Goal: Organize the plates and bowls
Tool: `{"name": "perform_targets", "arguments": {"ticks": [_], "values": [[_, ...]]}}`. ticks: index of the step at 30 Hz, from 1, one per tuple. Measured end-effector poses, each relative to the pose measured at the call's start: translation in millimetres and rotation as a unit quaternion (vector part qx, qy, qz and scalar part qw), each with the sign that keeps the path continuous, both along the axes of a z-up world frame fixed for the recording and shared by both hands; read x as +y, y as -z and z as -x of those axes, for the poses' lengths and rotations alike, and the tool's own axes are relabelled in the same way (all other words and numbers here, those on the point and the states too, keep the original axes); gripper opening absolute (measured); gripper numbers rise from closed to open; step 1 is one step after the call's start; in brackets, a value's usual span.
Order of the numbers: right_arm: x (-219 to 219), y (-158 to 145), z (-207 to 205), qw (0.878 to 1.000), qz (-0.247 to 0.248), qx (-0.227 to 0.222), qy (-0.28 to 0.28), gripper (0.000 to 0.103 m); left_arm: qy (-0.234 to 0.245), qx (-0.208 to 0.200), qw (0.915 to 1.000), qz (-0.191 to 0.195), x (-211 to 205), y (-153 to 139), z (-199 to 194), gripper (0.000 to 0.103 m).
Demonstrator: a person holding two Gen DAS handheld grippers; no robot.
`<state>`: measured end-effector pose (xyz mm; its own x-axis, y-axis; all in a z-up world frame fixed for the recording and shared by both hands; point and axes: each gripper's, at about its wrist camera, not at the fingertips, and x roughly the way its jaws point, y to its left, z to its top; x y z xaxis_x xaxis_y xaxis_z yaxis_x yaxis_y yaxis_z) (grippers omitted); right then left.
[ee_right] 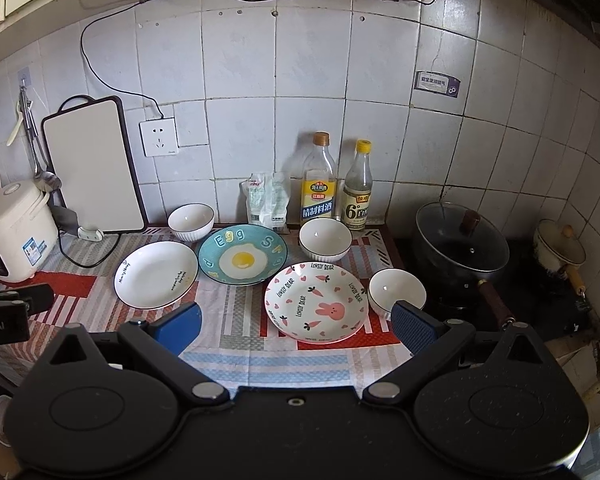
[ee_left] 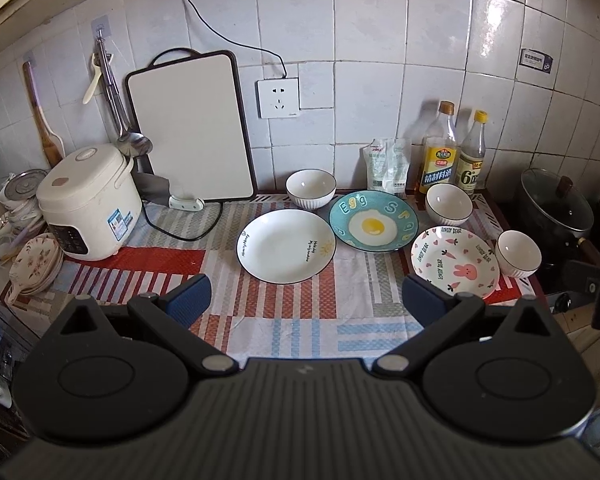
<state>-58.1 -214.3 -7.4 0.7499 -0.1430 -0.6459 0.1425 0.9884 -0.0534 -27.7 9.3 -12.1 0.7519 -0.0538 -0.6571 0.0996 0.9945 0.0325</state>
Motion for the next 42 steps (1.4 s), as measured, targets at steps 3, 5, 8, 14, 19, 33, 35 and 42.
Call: {"name": "perform_targets", "arguments": {"ticks": [3, 5, 8, 14, 19, 33, 35, 42], "values": [[-1, 2, 0, 1.000, 0.003, 0.001, 0.002, 0.102, 0.001, 0.004, 1.0000, 0.002, -1, 5, -1, 0.103], [-1, 3, -1, 1.000, 0.005, 0.001, 0.004, 0.102, 0.002, 0.006, 1.0000, 0.000, 1, 7, -3, 0.103], [-2, 5, -2, 1.000, 0.007, 0.001, 0.005, 0.102, 0.003, 0.008, 1.0000, -0.004, -1, 11, -6, 0.103], [-5, 8, -5, 1.000, 0.004, -0.002, 0.007, 0.102, 0.005, 0.012, 0.9999, 0.000, -1, 20, -14, 0.103], [-8, 12, -8, 1.000, -0.001, -0.003, 0.011, 0.102, 0.007, 0.014, 0.9999, 0.006, 2, 25, -18, 0.103], [-10, 17, -15, 1.000, -0.005, -0.007, 0.007, 0.102, 0.016, 0.016, 0.9997, 0.013, -2, 31, -23, 0.103], [-11, 18, -14, 1.000, -0.006, -0.006, 0.006, 0.102, 0.017, 0.016, 0.9997, 0.011, -4, 30, -24, 0.103], [-11, 23, -18, 1.000, -0.005, -0.002, 0.005, 0.102, 0.018, 0.018, 0.9996, 0.009, -4, 31, -25, 0.103]]}}
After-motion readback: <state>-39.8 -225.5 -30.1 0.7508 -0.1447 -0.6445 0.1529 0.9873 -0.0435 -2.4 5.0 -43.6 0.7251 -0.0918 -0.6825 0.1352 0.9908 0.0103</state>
